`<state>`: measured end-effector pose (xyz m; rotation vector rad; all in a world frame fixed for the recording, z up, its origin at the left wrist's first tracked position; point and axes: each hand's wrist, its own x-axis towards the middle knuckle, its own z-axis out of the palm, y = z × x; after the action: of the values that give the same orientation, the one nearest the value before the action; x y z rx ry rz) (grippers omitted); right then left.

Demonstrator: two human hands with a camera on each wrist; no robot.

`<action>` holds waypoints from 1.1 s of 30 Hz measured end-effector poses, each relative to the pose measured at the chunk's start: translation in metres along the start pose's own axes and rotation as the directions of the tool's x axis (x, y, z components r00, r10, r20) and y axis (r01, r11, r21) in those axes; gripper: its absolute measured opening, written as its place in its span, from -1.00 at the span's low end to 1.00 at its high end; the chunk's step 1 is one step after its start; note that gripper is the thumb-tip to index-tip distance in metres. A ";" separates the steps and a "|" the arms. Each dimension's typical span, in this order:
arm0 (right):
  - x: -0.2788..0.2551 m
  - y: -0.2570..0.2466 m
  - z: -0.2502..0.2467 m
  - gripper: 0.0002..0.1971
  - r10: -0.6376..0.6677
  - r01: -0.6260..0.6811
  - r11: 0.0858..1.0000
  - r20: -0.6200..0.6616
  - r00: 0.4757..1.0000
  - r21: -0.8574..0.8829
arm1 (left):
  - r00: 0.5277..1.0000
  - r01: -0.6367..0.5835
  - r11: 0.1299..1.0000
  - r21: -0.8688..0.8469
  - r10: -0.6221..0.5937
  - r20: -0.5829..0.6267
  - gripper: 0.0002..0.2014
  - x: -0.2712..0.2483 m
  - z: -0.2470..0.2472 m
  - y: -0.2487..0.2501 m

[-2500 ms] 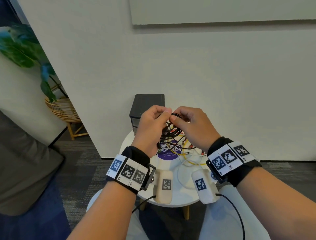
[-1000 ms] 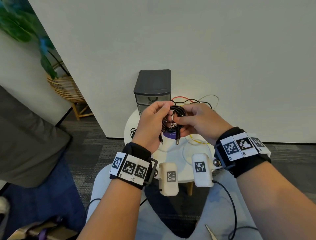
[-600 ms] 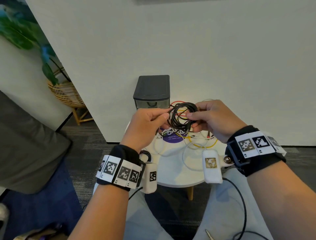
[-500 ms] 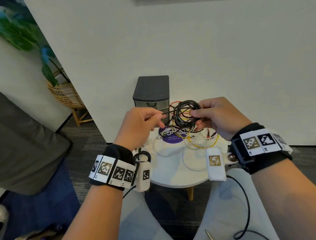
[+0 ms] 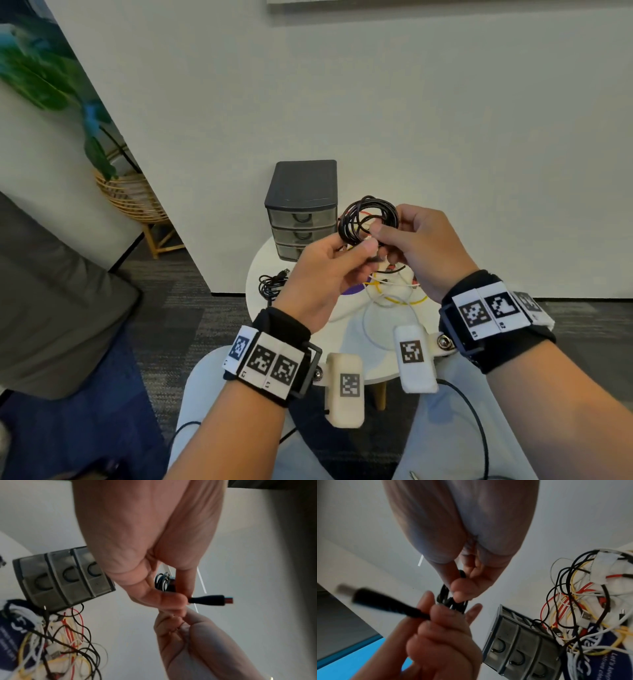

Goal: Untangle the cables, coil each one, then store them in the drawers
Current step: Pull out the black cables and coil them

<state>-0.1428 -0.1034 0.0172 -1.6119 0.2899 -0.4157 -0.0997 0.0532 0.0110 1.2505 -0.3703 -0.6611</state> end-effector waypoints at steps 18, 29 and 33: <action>-0.003 0.000 0.000 -0.91 -0.135 0.187 0.949 0.210 0.968 -0.253 | 0.941 -0.148 0.948 0.283 0.223 -0.256 -0.81 0.003 0.007 0.000; -0.003 -0.006 -0.003 -0.92 -0.119 0.128 0.991 0.161 0.980 -0.046 | 0.932 -0.206 0.892 0.403 0.304 -0.196 -0.81 0.004 0.012 0.010; -0.004 -0.007 -0.008 -0.74 0.033 -0.055 0.994 0.229 0.973 0.090 | 0.953 -0.215 0.885 0.412 0.283 -0.112 -0.87 0.001 0.011 0.011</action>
<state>-0.1502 -0.1089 0.0240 -1.5399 0.1290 -0.2049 -0.1031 0.0464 0.0244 1.5998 -0.5321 -0.2577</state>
